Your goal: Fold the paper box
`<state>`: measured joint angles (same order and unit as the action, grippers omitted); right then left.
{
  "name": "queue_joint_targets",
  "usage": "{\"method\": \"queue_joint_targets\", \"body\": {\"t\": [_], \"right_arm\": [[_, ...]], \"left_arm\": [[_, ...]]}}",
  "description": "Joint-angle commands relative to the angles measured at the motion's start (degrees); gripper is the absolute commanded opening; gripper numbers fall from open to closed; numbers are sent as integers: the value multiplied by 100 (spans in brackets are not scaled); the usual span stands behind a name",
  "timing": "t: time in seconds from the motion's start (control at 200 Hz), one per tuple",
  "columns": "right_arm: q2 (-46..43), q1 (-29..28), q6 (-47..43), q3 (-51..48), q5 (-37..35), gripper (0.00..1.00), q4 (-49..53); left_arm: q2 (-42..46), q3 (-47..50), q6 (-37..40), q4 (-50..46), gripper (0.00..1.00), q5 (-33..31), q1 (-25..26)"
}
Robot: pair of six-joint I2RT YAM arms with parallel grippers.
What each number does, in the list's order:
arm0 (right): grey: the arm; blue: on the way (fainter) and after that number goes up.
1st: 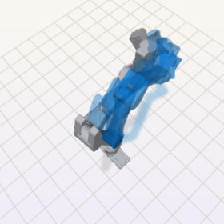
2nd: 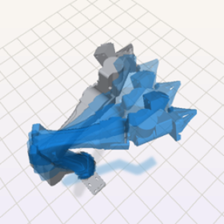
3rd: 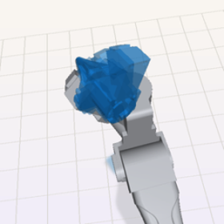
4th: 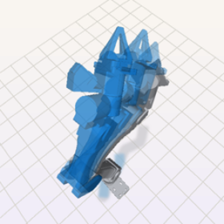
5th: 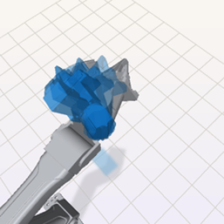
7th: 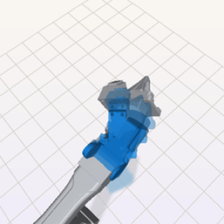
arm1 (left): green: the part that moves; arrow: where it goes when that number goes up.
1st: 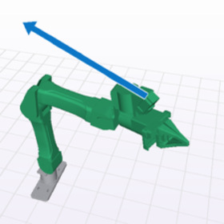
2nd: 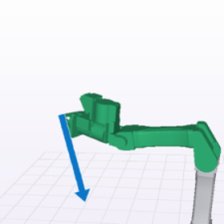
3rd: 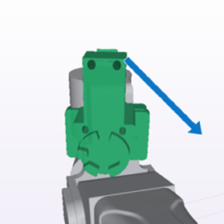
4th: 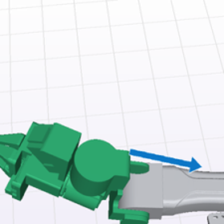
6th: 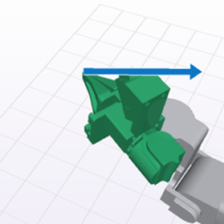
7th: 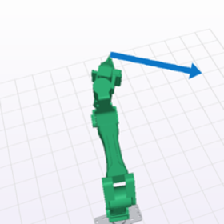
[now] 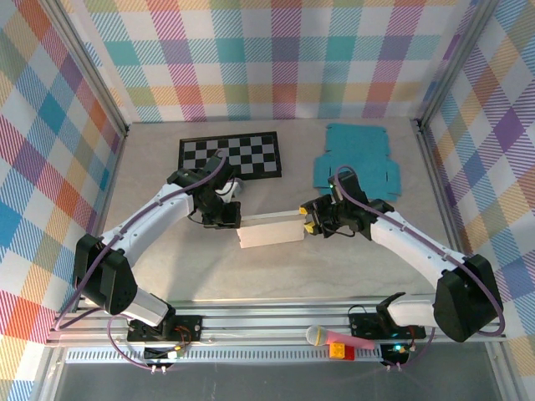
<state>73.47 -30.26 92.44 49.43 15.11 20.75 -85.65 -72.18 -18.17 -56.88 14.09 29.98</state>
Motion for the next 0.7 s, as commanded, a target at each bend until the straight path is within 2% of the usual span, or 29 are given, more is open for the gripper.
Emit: {"method": "queue_joint_targets", "body": {"t": [0.0,0.1,0.295,0.51,0.695], "right_arm": [[3,38,-102,-203,-52,38,342],[-50,42,-113,-257,-94,37,411],[-46,47,-156,-234,-106,37,412],[0,47,-200,-181,-96,36,451],[-13,45,-193,-180,-101,36,456]], "left_arm": [[208,190,-457,-92,25,82,43],[599,297,-978,212,36,226,2],[1335,706,-2120,844,42,308,-323],[1420,1350,-2902,1819,40,758,-581],[1283,1444,-2964,2004,36,762,-598]]}}
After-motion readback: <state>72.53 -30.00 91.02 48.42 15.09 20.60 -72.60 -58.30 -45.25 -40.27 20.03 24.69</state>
